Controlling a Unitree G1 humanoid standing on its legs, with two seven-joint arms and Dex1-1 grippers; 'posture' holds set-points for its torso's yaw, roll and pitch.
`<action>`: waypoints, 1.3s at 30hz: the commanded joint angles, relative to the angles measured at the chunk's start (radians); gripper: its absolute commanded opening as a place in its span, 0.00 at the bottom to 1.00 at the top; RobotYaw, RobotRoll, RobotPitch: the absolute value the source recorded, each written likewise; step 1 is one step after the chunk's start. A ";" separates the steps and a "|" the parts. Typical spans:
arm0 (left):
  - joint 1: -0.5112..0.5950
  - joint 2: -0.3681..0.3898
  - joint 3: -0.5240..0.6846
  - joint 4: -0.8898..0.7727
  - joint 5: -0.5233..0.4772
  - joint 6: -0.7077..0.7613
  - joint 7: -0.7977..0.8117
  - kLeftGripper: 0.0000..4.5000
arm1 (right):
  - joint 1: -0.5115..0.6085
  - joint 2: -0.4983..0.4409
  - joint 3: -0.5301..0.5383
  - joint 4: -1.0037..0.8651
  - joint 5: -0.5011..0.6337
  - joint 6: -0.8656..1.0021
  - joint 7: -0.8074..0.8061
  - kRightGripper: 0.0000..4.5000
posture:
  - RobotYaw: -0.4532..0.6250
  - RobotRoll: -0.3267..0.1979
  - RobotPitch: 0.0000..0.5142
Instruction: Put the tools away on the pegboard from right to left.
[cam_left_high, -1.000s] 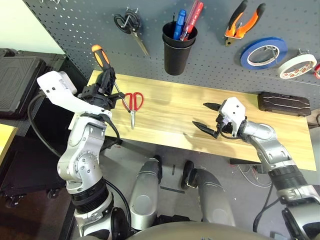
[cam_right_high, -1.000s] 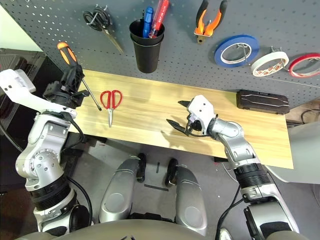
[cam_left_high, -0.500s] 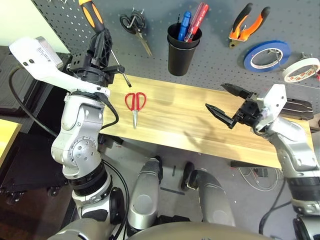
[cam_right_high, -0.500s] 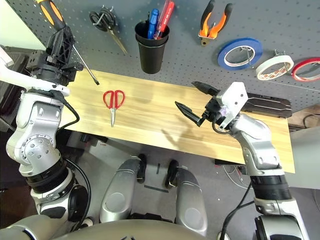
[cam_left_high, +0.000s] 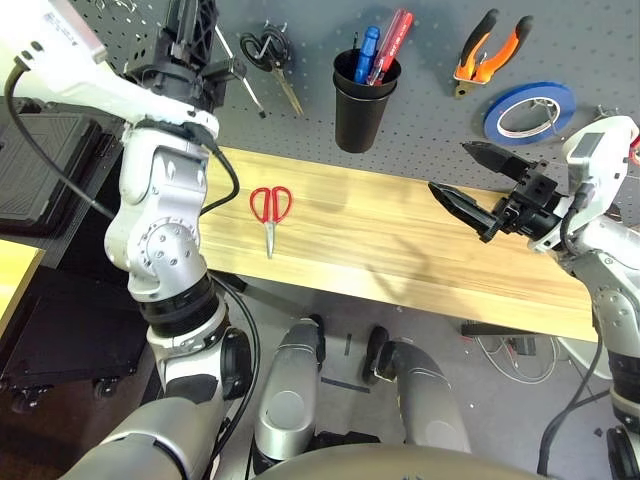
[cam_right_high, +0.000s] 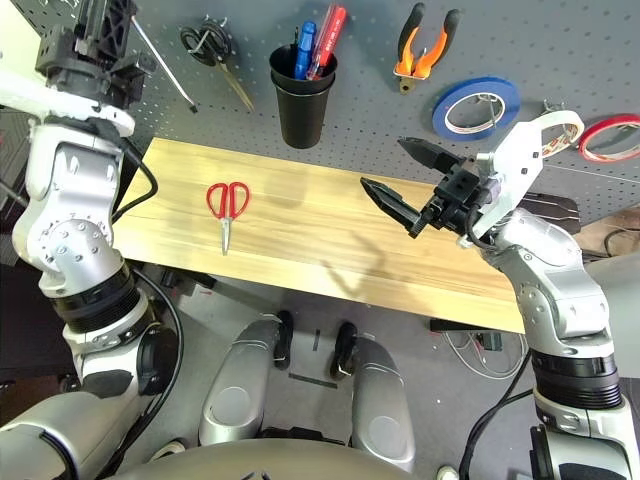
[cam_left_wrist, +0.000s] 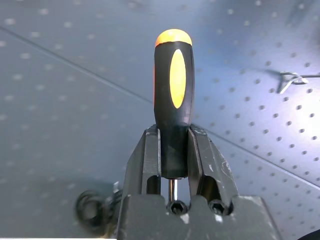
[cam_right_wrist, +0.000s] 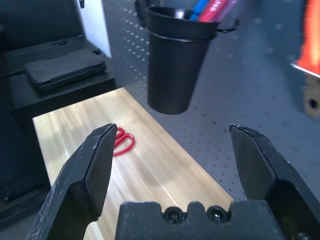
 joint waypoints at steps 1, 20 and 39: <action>-0.040 -0.025 -0.039 0.046 0.016 -0.056 -0.024 0.12 | 0.016 -0.001 -0.032 -0.009 0.014 0.024 -0.029 1.00 | 0.51 0.62 0.44; -0.172 -0.126 -0.086 0.394 0.156 -0.375 -0.056 0.12 | 0.003 0.031 -0.010 0.004 -0.020 0.004 -0.069 1.00 | 0.48 0.62 0.45; -0.148 -0.155 -0.144 0.525 0.243 -0.497 -0.105 0.53 | 0.006 0.083 0.025 -0.009 -0.041 0.008 -0.117 1.00 | 0.48 0.62 0.47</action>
